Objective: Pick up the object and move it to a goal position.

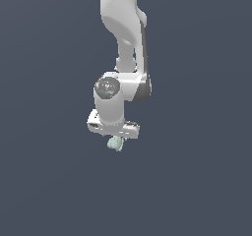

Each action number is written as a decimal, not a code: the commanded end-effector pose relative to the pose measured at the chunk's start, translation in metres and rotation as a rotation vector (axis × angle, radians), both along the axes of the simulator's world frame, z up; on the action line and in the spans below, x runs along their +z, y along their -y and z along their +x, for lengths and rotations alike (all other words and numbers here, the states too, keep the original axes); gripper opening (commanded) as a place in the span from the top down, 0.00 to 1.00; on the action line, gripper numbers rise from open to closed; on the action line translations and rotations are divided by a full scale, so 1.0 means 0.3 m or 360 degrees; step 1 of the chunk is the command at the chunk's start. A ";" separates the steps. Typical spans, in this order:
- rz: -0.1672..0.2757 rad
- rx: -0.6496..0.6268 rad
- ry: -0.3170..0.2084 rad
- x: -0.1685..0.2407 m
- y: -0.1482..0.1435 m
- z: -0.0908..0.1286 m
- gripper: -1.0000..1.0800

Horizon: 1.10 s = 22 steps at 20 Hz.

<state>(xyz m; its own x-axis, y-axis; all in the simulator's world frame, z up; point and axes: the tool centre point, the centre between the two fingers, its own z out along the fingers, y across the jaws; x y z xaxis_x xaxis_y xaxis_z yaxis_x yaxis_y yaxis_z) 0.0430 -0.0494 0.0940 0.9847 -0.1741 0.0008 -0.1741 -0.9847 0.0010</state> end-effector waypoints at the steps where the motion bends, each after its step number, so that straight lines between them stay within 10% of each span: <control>1: 0.0001 -0.0024 0.0000 -0.019 0.011 0.006 0.04; 22: 0.0002 -0.0033 -0.0001 -0.193 0.016 0.007 0.04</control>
